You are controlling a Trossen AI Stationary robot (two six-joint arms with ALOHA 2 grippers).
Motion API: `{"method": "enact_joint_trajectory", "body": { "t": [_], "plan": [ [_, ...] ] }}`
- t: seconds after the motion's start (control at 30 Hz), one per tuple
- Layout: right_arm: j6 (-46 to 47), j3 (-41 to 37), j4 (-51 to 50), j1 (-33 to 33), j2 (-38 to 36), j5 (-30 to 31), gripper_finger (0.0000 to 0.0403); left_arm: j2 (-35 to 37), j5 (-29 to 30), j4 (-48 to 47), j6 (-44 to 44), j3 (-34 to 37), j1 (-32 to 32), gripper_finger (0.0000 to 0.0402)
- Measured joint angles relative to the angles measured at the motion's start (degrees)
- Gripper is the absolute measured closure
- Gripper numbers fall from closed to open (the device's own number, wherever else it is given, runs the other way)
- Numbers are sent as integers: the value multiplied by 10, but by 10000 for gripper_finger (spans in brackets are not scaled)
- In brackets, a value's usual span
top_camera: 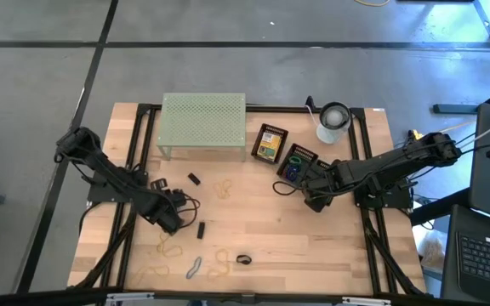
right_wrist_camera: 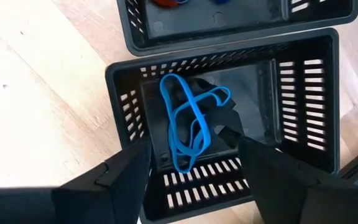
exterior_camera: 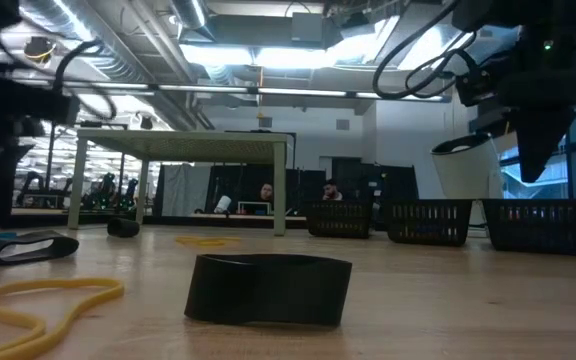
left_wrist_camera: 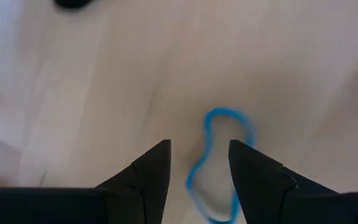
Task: Pick & Place Office Desk Supplies
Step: Put the blue rubber band into the bottom black bin
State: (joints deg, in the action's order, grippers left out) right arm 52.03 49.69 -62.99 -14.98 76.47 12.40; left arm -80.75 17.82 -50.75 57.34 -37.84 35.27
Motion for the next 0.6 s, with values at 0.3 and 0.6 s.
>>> {"method": "enact_joint_trajectory", "body": {
  "t": [0.3, 0.6],
  "plan": [
    [0, 0, 2, 0, 0, 0, 160, 5, -12, 58, 40, 60, -16, 245],
    [-4, 0, 5, 0, 0, 2, 167, 3, 9, 67, 27, 63, -22, 313]
  ]
}}
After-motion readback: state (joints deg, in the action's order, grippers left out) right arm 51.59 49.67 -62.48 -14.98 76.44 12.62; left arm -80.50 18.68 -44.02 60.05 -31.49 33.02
